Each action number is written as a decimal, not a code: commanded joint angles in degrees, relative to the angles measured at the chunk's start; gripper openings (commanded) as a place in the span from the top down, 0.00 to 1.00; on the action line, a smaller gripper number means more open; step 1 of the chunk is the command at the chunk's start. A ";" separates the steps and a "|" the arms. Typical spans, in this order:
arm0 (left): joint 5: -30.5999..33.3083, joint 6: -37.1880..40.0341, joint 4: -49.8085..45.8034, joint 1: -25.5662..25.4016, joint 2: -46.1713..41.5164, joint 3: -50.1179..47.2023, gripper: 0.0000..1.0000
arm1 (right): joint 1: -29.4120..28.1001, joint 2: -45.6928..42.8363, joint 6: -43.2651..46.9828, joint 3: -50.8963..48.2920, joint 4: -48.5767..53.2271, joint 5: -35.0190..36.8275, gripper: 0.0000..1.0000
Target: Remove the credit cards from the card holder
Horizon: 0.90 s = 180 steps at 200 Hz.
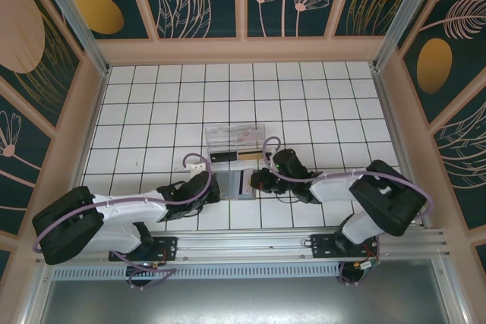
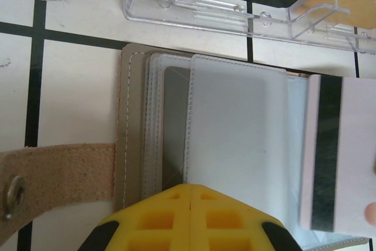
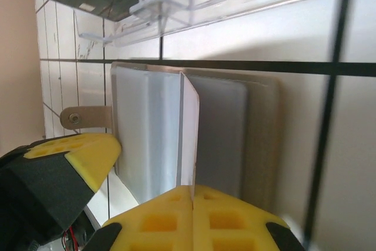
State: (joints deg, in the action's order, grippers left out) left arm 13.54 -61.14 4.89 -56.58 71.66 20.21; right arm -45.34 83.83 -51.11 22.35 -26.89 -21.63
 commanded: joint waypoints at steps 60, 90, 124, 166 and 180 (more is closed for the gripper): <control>1.82 2.85 -8.00 0.24 -6.24 0.51 0.92 | 1.72 -21.31 13.59 4.94 26.68 9.88 0.99; 8.74 3.88 -10.37 0.25 -12.76 1.59 0.33 | 0.34 -23.49 21.27 13.95 37.02 15.18 1.00; 16.02 3.63 -10.14 0.24 -22.80 -0.53 0.01 | -5.46 -18.35 32.70 25.84 44.91 25.10 1.00; 19.92 7.08 -9.04 0.24 -35.30 -5.02 0.01 | -10.70 -6.80 52.34 40.24 55.95 38.81 1.00; 19.81 7.20 -8.29 0.24 -39.40 -7.40 0.01 | -12.22 -3.83 60.60 42.25 56.60 45.73 1.00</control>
State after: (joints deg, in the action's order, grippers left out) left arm 30.09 -56.03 -3.55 -56.55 36.95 16.67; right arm -55.51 75.85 -7.94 60.66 21.74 10.26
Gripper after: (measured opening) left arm 0.985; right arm 0.069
